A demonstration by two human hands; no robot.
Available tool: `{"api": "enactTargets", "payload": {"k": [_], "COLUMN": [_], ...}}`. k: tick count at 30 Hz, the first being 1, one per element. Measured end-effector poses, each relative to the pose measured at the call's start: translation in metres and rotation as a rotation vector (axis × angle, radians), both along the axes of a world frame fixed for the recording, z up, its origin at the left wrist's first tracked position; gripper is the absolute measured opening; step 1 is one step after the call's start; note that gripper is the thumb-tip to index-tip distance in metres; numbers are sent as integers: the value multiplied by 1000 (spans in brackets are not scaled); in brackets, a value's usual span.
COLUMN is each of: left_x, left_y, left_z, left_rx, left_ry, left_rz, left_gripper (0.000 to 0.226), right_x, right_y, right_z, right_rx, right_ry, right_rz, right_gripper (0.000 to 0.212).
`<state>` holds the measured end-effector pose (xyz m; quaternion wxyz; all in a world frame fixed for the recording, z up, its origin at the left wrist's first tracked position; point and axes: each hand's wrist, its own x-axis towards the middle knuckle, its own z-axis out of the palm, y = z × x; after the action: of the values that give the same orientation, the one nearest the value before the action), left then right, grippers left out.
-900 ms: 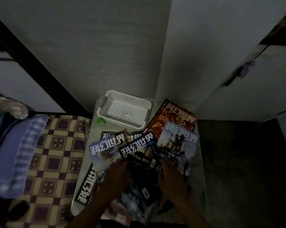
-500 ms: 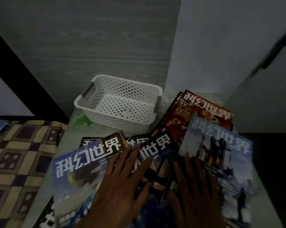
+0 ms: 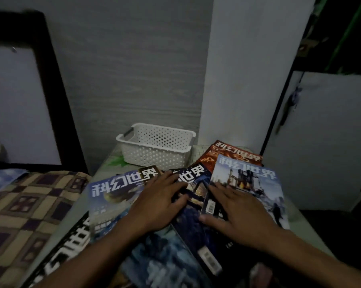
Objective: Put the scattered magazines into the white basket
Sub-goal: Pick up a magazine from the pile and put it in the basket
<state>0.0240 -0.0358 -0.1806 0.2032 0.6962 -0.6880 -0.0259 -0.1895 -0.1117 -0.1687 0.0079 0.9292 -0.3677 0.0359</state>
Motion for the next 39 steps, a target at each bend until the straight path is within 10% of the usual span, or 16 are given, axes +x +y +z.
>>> {"api": "enactTargets", "payload": {"k": [6,11,15,19,26,29,33,39], "left_x": [-14,-30,-54,-77,-81,-70,-12,125], "left_y": [19,18,17,9,-5,-2,-16,-93], "left_z": [12,31,26,20,30,36,85,181], "left_rx": [2,159,-15,-7,14,-234,-514,-452], "left_ry": [-13,-188,-50,68,1143,1292,1137,715], "left_rz": [-94,-76,31,66,50,93,50,297], "left_gripper": [33,42,31,35,63,68,60,26], "right_x": [4,-55,-94,-98,-82,-69,-21,101], "right_y": [23,8,-22,-41,-35,-37,-52,-109], "right_z": [6,27,4,-1,14,30,77,179], "right_rx": [-372,441,254,539,368,478,547,610], "right_ry": [34,-474,-609,-677,-1117,-1359,-1542,-1219], "right_rz": [135,6,-532,-716,-483,-350,-136,55], "right_gripper": [77,58,22,29,8,12,11,24]}}
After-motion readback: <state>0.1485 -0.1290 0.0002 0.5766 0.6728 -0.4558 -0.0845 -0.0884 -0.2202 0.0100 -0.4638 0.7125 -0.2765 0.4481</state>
